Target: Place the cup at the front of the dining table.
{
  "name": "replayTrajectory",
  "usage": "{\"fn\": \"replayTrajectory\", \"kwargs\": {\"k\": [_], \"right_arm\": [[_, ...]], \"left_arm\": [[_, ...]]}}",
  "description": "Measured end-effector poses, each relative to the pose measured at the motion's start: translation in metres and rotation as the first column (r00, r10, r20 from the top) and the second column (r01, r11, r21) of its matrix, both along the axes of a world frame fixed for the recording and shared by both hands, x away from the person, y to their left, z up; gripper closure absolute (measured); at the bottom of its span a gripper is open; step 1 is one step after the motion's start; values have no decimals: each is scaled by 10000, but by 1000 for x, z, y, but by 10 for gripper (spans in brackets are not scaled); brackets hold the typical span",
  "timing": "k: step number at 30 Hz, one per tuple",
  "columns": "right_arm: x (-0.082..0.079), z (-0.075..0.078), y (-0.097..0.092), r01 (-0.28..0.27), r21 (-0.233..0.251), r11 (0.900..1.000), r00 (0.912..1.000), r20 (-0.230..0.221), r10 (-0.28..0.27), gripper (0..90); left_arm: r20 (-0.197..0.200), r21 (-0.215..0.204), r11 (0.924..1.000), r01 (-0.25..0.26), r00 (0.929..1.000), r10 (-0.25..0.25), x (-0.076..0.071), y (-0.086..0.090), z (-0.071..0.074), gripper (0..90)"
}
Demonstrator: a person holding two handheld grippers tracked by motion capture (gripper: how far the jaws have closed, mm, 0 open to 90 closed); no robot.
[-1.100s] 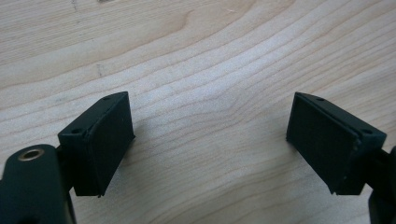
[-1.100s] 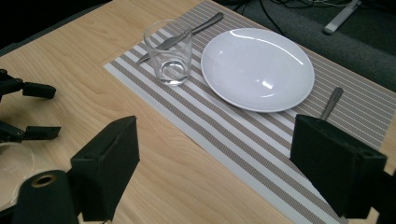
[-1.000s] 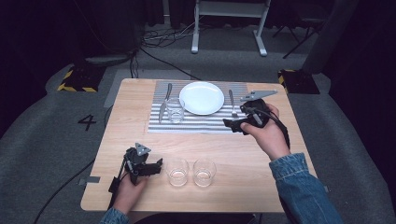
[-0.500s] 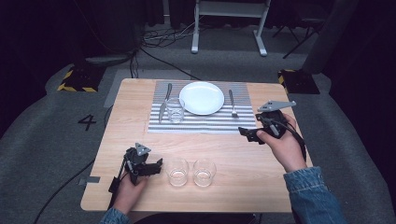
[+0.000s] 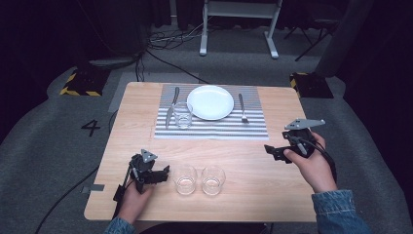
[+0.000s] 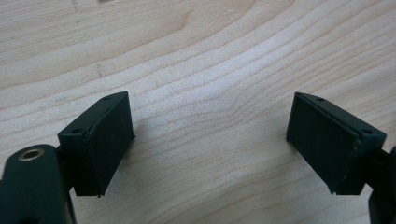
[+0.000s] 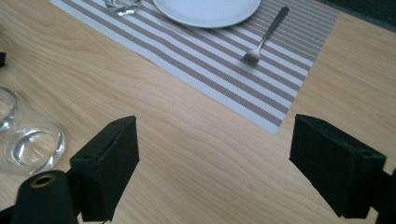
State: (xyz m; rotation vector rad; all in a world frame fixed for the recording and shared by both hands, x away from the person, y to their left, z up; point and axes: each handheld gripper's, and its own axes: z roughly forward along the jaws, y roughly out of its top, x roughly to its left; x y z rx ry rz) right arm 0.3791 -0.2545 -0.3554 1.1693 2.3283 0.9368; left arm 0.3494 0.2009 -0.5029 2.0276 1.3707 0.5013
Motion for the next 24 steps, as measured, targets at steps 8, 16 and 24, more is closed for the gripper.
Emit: {"fn": "replayTrajectory", "kwargs": {"k": [8, 16, 24], "right_arm": [[-9, -23, -20, 207, 209, 9996, 9991, -383, -199, 166], [-15, -47, -34, 512, 409, 9979, 9980, -380, -497, 165], [-20, -69, -41, 584, 600, 9965, 9975, -439, -558, 164]], "left_arm": [[-8, -8, 10000, 3, 10000, -3, 0, 0, 0, 150], [-7, -10, 10000, 5, 10000, -5, 0, 0, 0, 150], [-8, -5, 10000, 7, 10000, -7, 0, 0, 0, 150]]}}
